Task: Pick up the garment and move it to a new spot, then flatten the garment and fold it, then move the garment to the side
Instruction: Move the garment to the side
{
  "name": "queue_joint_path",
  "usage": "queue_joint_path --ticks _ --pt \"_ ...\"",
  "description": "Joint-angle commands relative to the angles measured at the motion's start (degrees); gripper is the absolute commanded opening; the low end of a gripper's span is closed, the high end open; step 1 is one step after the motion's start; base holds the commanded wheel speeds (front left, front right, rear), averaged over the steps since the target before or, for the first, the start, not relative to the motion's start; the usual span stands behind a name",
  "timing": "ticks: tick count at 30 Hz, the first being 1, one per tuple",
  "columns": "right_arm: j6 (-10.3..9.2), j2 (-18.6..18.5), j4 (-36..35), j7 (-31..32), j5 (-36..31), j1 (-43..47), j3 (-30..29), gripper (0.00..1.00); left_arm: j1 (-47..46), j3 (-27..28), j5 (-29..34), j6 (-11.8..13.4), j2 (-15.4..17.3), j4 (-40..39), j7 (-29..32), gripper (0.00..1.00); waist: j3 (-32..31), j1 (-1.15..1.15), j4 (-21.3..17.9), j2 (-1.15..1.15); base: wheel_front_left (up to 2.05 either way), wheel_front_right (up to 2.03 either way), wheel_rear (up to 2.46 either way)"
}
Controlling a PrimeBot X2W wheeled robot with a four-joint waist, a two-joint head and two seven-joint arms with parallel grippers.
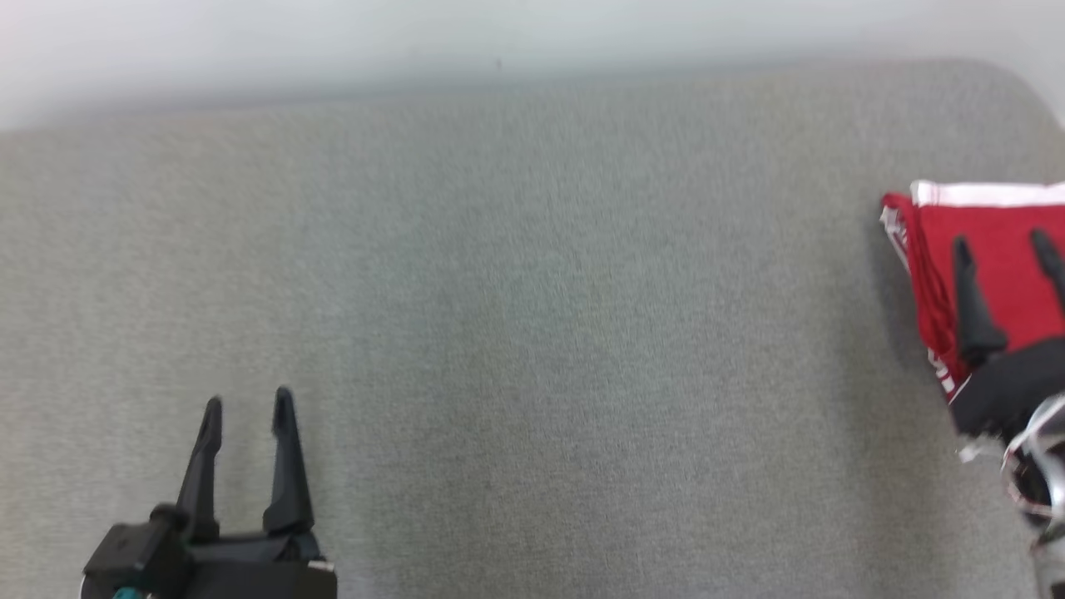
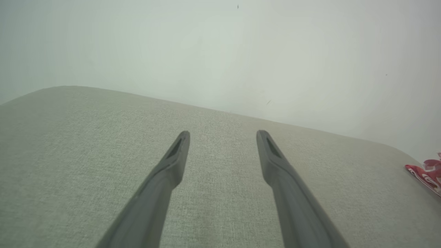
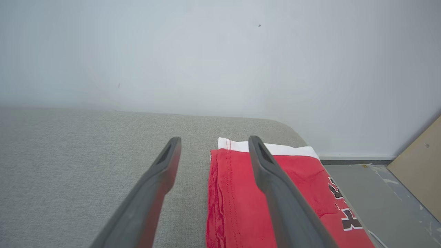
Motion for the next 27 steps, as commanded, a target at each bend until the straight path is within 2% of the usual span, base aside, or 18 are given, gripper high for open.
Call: queue_joint_path --ticks 1,11,19,27 --pt "-0.17 0.33 -0.50 -1.55 1.04 1.71 0.50 1.00 1.22 0.56 -0.35 0.34 0.01 0.31 -0.14 1.00 -4.40 0.01 1.49 0.00 0.00 0.00 0.00" --pt "-0.16 6.11 0.54 -12.28 4.34 12.79 4.00 1.00 6.22 4.10 0.33 1.06 -0.01 4.20 -0.13 1.00 -10.78 0.01 3.46 0.00 0.00 0.00 0.00" --pt "-0.16 8.57 5.78 -18.42 2.19 16.42 3.68 1.00 8.46 4.58 2.65 0.46 0.02 6.16 -0.13 1.00 -13.20 0.01 3.78 0.00 0.00 0.00 0.00" --pt "-0.16 11.28 9.12 -21.51 -1.33 18.03 4.72 1.00 8.77 4.98 3.40 -0.05 0.00 7.72 -0.13 1.00 -14.16 0.01 3.89 0.00 0.00 0.00 0.00"
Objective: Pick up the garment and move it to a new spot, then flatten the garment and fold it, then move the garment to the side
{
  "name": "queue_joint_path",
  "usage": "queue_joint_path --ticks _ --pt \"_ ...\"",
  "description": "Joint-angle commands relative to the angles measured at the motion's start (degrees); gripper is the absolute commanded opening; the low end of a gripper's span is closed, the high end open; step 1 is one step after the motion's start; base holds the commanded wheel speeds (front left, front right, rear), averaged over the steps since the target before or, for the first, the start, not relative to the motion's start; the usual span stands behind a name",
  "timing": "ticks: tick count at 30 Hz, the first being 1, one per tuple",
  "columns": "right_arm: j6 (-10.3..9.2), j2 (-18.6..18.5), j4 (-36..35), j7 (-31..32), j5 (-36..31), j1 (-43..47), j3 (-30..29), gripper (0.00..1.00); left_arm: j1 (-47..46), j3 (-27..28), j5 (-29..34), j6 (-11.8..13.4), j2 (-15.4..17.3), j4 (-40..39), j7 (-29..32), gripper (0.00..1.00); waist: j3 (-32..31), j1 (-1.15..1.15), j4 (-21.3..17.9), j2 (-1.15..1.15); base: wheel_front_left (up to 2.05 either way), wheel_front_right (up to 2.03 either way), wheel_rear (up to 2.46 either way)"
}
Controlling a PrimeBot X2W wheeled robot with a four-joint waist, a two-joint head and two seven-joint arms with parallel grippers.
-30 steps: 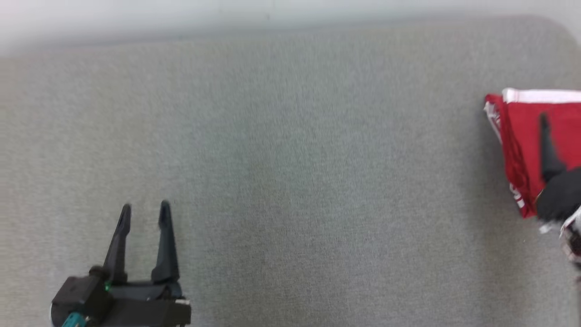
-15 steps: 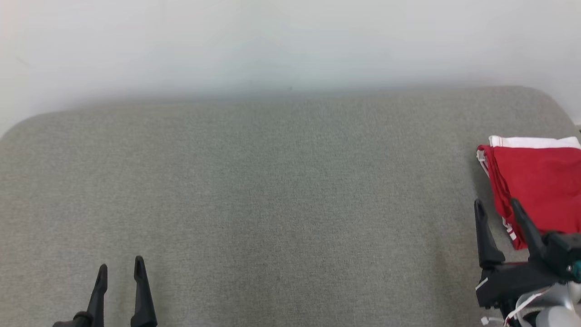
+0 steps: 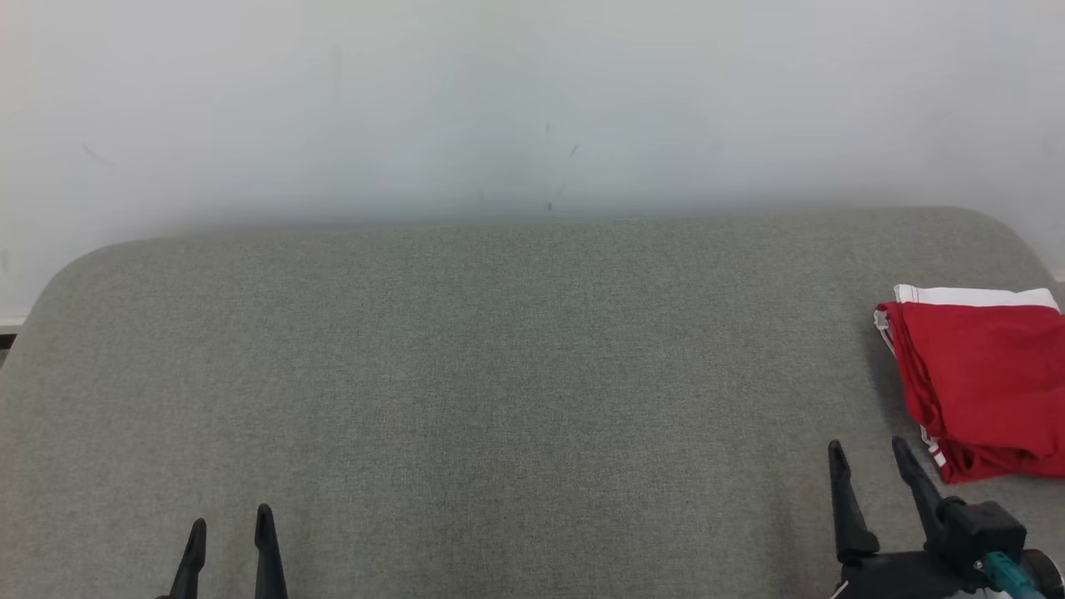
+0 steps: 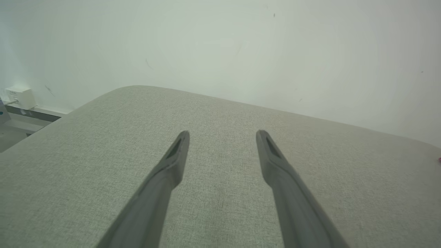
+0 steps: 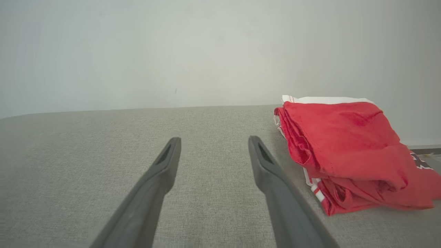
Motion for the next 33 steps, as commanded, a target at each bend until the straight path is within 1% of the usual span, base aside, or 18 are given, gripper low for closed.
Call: queue_joint_path --ticks 1,5,18,33 --pt "-0.16 0.59 0.27 -0.59 -0.84 0.74 0.30 1.00 0.68 0.30 0.79 -0.06 0.00 0.36 -0.13 1.00 -0.16 0.01 -0.12 0.01 0.00 0.00 0.00" --pt "-0.16 1.90 0.97 -1.27 -1.14 1.59 1.67 1.00 1.01 0.52 0.83 -0.20 0.00 0.96 -0.13 1.00 -0.47 0.01 -0.18 0.01 0.00 0.00 0.00" --pt "-0.16 3.00 1.58 -2.00 -1.02 2.82 5.54 1.00 0.48 0.37 0.94 -0.30 -0.01 1.87 -0.13 1.00 -1.19 0.01 -0.42 0.01 0.00 0.00 0.00" --pt "-0.16 3.11 2.11 -2.04 -0.35 2.74 5.44 1.00 0.40 0.95 1.29 -0.46 -0.01 2.70 -0.13 1.00 -1.26 0.01 -0.15 0.01 0.00 0.00 0.00"
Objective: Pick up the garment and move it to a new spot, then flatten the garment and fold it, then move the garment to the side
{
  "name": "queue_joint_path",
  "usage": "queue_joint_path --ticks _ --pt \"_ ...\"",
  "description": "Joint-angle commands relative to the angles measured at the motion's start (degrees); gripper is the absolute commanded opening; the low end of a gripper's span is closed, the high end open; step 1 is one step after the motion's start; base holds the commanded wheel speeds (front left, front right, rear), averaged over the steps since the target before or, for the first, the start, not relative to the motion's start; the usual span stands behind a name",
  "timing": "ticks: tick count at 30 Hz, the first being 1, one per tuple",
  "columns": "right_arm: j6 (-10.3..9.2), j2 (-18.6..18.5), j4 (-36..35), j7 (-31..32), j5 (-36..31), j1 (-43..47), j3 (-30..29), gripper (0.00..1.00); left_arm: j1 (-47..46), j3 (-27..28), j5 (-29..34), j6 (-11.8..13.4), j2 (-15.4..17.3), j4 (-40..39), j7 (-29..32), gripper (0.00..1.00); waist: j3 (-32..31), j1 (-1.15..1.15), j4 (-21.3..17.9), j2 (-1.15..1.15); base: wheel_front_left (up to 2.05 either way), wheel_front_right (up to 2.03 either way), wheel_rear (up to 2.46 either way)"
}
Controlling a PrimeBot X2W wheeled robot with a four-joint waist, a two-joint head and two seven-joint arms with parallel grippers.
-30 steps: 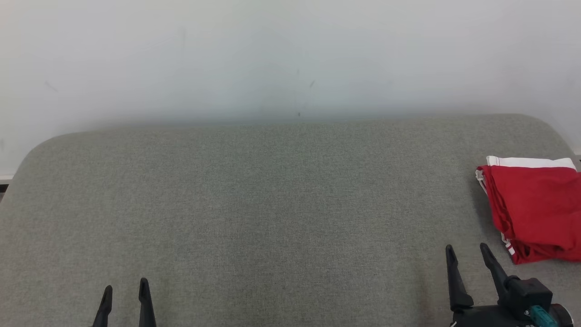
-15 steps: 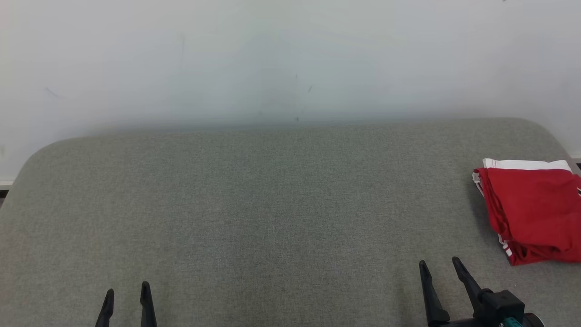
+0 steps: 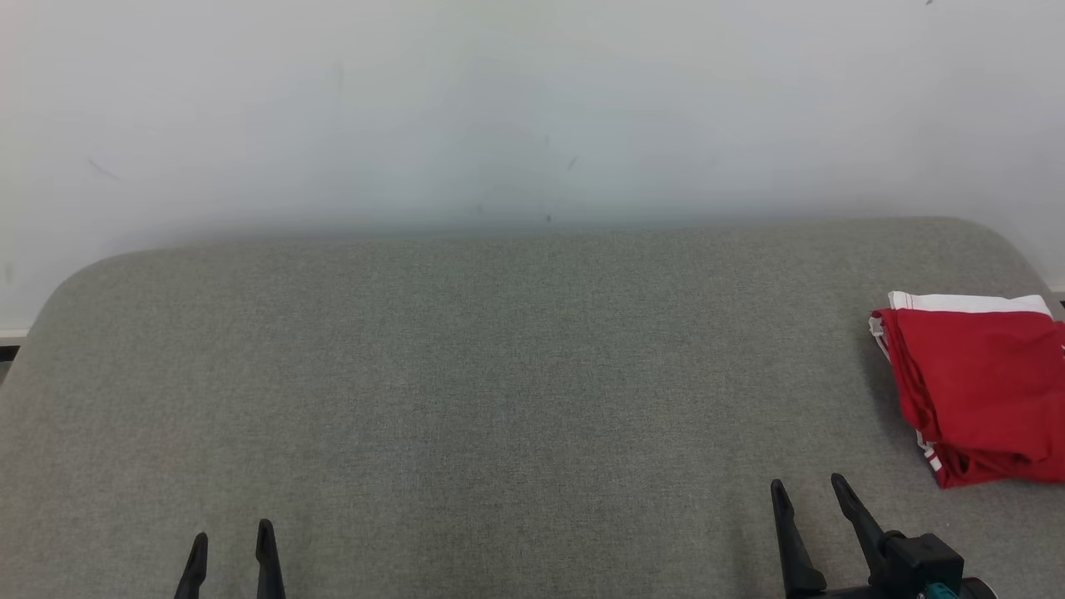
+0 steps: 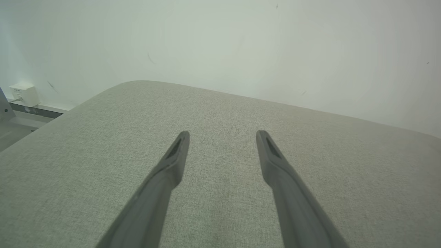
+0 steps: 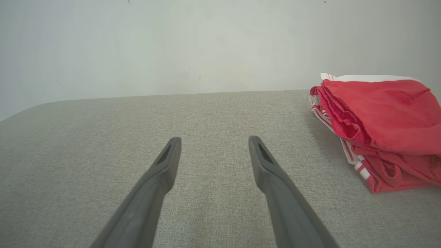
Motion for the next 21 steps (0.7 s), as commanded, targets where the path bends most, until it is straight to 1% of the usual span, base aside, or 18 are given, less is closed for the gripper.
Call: queue_joint_path --ticks 1,10,16,20,21 --pt "-0.16 0.15 0.24 -0.25 0.26 0.35 -0.16 1.00 0.24 0.13 0.01 0.01 -0.01 0.21 -0.13 1.00 -0.03 0.00 -0.07 0.00 0.00 0.00 0.00" --pt "-0.16 0.31 0.25 -0.26 0.11 0.13 -0.48 1.00 0.13 -0.10 0.14 0.41 -0.01 0.27 -0.13 1.00 0.03 0.00 -0.02 0.00 0.00 0.00 0.00" --pt "-0.16 0.47 0.45 -0.27 -0.19 0.58 -0.80 1.00 0.06 -0.36 -0.56 0.05 -0.01 -0.33 -0.13 1.00 0.08 0.00 0.20 0.00 0.00 0.00 0.00" --pt "-0.16 0.60 0.76 -0.26 -0.05 0.95 -0.95 1.00 0.56 -0.18 -0.09 0.45 -0.01 0.11 -0.13 1.00 0.13 0.00 0.43 0.00 0.00 0.00 0.00" --pt "0.01 0.43 0.89 0.02 -0.05 0.55 -0.80 0.00 0.06 -0.31 0.04 0.42 -0.03 0.32 0.02 0.00 0.12 0.00 0.41 0.00 0.00 0.00 0.00"
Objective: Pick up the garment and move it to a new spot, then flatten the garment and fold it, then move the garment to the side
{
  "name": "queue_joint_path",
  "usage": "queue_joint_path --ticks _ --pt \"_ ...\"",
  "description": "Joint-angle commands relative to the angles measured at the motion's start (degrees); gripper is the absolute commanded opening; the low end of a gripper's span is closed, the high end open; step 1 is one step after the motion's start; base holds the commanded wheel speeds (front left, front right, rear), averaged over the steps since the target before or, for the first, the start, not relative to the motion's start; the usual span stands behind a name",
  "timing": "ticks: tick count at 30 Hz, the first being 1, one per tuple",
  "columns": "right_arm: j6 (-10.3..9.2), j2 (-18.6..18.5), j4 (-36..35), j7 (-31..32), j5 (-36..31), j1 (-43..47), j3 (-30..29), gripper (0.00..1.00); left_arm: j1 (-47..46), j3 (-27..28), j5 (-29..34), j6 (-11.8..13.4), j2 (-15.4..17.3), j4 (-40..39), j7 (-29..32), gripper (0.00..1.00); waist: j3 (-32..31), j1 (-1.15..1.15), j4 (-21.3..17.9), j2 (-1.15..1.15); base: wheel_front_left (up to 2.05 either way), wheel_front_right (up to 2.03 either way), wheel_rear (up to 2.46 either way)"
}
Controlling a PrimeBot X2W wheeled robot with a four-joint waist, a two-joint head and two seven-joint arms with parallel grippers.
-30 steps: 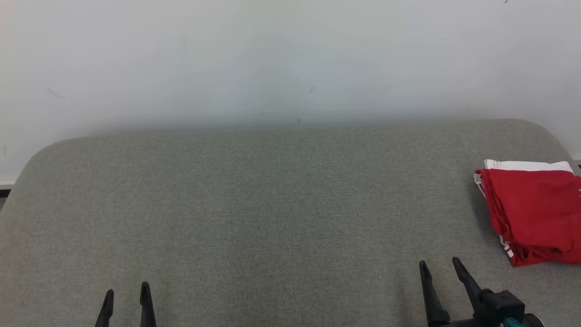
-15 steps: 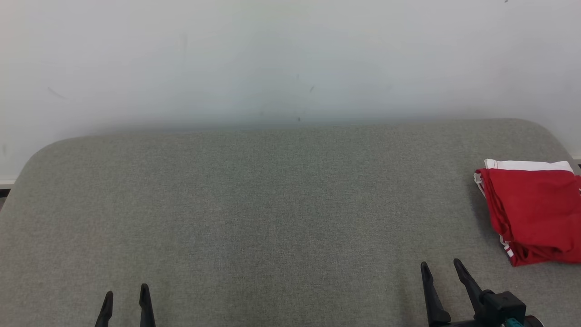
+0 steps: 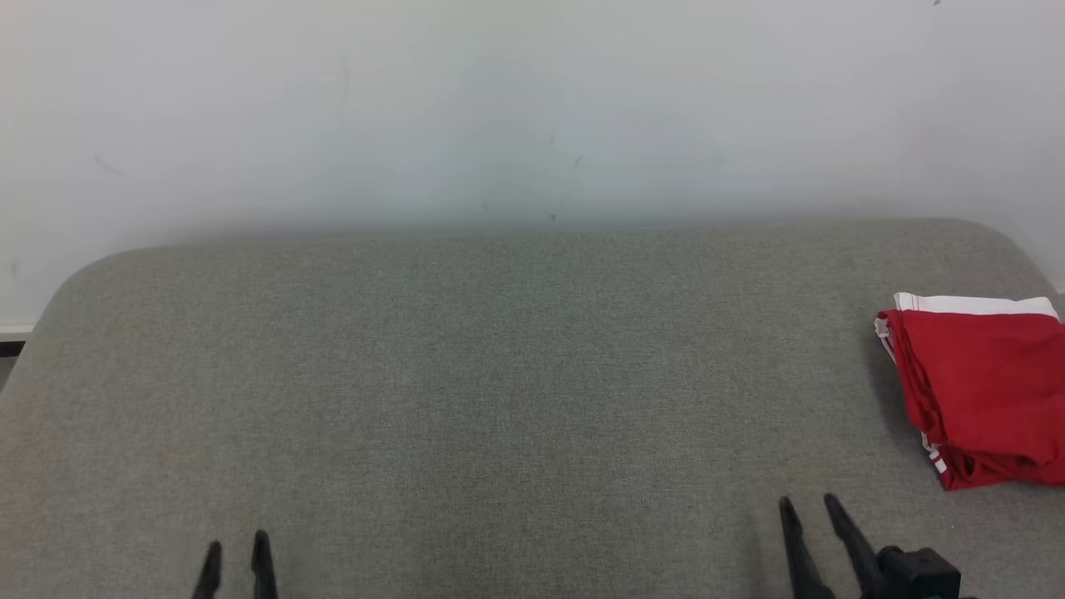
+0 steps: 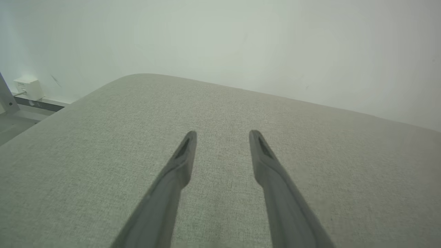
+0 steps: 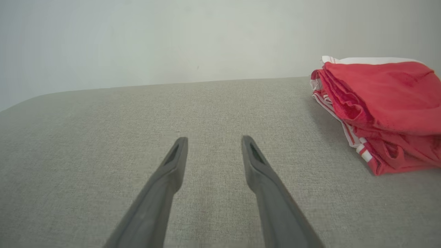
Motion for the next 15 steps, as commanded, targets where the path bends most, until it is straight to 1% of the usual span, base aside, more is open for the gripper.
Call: queue_joint_path --ticks 1,3,15 --pt "0.00 0.01 0.23 0.06 0.10 0.08 -0.03 0.00 -0.02 0.04 -0.09 -0.01 0.00 0.28 0.08 0.00 0.00 0.00 0.00 0.00 0.00 0.00 0.00" --pt "0.00 0.06 1.30 0.33 0.17 0.71 -0.01 0.00 0.36 -0.05 -0.15 -0.01 -0.18 1.37 0.27 0.00 0.01 0.00 0.01 0.00 0.00 0.00 0.00" --pt "-0.01 0.22 -0.09 3.92 13.84 -0.46 -1.64 0.00 -1.58 0.48 -12.76 -0.42 -0.13 1.43 3.89 0.00 0.23 0.00 0.04 0.00 0.00 0.00 0.00"
